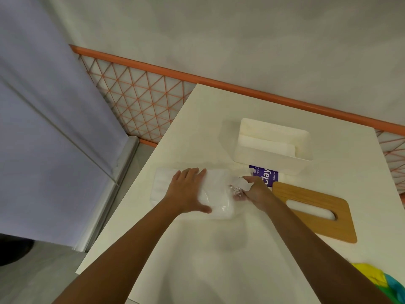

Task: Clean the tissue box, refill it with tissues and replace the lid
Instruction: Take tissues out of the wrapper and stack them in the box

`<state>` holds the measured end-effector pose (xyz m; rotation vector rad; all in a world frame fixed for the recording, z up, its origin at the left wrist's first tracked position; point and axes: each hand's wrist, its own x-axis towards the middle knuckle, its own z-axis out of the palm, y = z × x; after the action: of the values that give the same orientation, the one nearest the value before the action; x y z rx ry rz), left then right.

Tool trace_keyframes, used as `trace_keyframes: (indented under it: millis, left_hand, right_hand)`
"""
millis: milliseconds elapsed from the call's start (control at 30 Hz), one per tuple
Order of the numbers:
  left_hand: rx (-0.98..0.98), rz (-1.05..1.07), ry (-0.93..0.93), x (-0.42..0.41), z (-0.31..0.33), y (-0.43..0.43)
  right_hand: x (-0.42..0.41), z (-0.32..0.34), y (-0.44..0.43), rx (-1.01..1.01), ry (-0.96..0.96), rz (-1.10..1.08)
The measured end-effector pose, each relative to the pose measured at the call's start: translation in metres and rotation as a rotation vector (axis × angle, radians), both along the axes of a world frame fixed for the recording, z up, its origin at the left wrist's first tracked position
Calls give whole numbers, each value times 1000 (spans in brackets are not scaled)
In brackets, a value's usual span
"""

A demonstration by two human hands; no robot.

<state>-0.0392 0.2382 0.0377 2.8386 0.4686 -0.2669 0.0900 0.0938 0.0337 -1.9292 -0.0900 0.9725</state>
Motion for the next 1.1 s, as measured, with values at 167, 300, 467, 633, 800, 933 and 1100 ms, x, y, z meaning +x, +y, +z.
trace_keyframes:
  millis: [167, 300, 467, 633, 800, 933, 1100]
  left_hand:
    - [12, 2, -7, 1, 1, -2]
    - [5, -1, -17, 1, 0, -2]
    - [-28, 10, -26, -2, 0, 4]
    - [-39, 7, -34, -6, -2, 6]
    - [-41, 12, -33, -7, -6, 4]
    - [-62, 9, -9, -7, -4, 4]
    - [-79, 27, 14, -4, 1, 1]
  right_hand:
    - [-7, -4, 8, -72, -1, -38]
    - [-13, -3, 15, -104, -14, -5]
    - [-7, 10, 10, 0, -62, -26]
    - [14, -5, -16, 40, 42, -162]
    - [8, -19, -28, 132, 186, -318]
    - [10, -15, -29, 228, 295, -310]
    - [11, -13, -22, 111, 153, -99]
